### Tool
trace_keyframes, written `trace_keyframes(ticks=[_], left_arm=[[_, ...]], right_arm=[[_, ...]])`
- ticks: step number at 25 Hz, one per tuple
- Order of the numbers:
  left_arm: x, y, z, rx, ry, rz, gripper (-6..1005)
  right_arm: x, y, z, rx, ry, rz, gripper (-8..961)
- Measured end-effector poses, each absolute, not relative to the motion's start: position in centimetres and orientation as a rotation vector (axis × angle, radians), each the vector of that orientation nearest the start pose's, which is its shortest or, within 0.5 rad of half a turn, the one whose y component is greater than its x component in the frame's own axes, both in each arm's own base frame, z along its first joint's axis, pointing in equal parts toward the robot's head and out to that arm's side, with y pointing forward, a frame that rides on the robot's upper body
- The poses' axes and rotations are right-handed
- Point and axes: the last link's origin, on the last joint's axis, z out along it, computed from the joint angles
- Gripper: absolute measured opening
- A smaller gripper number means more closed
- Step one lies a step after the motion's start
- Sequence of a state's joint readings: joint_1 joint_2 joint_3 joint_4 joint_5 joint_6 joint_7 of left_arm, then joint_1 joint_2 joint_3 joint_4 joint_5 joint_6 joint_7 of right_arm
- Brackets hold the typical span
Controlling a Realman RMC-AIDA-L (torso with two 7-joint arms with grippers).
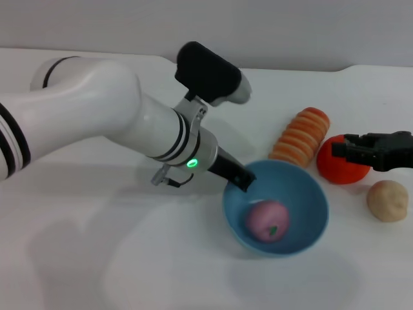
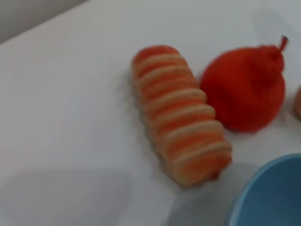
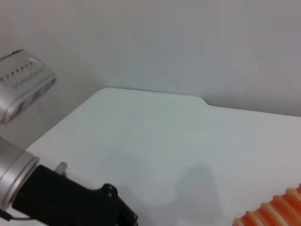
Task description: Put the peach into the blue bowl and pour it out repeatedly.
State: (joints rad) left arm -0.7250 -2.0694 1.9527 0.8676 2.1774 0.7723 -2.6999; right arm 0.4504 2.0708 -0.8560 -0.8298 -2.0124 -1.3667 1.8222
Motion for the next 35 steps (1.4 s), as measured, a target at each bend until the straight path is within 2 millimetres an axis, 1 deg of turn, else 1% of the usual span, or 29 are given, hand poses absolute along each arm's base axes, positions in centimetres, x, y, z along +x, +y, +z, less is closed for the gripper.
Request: trace_keyframes(ticks=[8,11,14,15,17,19,22,23,26,29,33,34,35], left_arm=[[-16.6,36.4,-12.9,-2.616,-0.931,0.156,103],[-16.0,36.6,-12.3,-2.621,-0.916,0.124,214],[-14.9,37.5,-11.0,-2.604,-0.884,0.029,326],[-14.6,38.0,-10.4,-2.580,-0.879,-0.023,406],[-14.2,39.0,-9.3,-2.506,-0.872,-0.144,566],[-14.0,39.9,-8.1,-2.385,-0.840,-0.297,658],[-14.2,40.2,-7.5,-2.252,-0.747,-0.428,795],[-14.3,40.1,-7.5,-2.222,-0.722,-0.451,799],[-15.8,39.3,-7.3,-2.063,-0.618,-0.541,810],[-17.1,38.2,-7.5,-1.945,-0.510,-0.598,820],[-17.8,36.2,-8.5,-1.885,-0.338,-0.642,835],[-17.9,35.7,-8.7,-1.879,-0.294,-0.650,835],[-18.0,35.2,-9.0,-1.879,-0.253,-0.656,835]], right_arm=[[28.8,33.9,1.8,-2.495,1.090,0.510,444],[29.1,34.0,2.3,-2.472,1.091,0.517,444],[29.5,34.3,3.3,-2.412,1.084,0.530,444],[29.7,34.4,3.6,-2.389,1.083,0.533,444],[30.3,34.8,4.2,-2.332,1.068,0.529,444],[30.8,34.9,4.7,-2.289,1.024,0.538,444],[31.3,34.6,5.1,-2.221,0.917,0.638,444],[31.6,34.4,5.2,-2.185,0.886,0.691,444],[32.5,33.8,5.3,-2.083,0.805,0.782,444],[33.7,33.3,5.3,-1.983,0.750,0.794,444],[35.2,32.4,4.8,-1.840,0.689,0.805,444],[35.8,31.7,4.5,-1.752,0.645,0.807,444],[35.8,31.7,4.5,-1.752,0.645,0.807,444]])
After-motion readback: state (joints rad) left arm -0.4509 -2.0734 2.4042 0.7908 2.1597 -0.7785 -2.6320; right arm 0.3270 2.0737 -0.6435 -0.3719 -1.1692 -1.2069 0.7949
